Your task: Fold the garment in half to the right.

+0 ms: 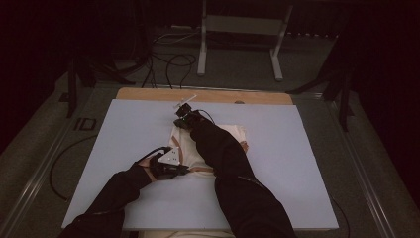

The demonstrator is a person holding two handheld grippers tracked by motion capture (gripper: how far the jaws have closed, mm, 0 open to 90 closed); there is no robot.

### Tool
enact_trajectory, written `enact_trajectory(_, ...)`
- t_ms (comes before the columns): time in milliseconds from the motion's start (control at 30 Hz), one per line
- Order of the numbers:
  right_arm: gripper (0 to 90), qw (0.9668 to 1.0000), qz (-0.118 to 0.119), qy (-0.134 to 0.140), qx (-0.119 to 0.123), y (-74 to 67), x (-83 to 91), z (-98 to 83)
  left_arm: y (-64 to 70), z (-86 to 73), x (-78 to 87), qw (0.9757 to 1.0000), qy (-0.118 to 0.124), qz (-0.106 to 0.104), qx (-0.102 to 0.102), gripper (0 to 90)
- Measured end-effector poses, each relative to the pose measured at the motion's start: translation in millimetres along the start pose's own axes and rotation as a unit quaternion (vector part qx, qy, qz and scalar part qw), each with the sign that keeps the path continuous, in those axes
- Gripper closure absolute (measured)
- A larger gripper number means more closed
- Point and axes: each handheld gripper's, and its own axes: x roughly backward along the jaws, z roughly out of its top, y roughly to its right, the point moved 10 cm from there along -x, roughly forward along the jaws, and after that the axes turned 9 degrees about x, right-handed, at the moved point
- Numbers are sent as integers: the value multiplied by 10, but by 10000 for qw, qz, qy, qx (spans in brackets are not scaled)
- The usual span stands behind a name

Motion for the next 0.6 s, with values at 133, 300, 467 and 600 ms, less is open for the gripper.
enact_trajectory(133,878,10000,16,34,18,-21,34,7,6,5,5,10000,-4,-21,14,864)
enact_trajectory(300,878,9999,33,95,33,-23,95,21,7,1,3,10000,-41,-15,8,865)
enact_trajectory(467,878,9999,17,124,118,-13,160,39,7,2,8,10000,-41,-10,11,866)
enact_trajectory(600,878,9999,-8,137,96,-1,194,45,12,-2,3,10000,-53,-11,27,865)
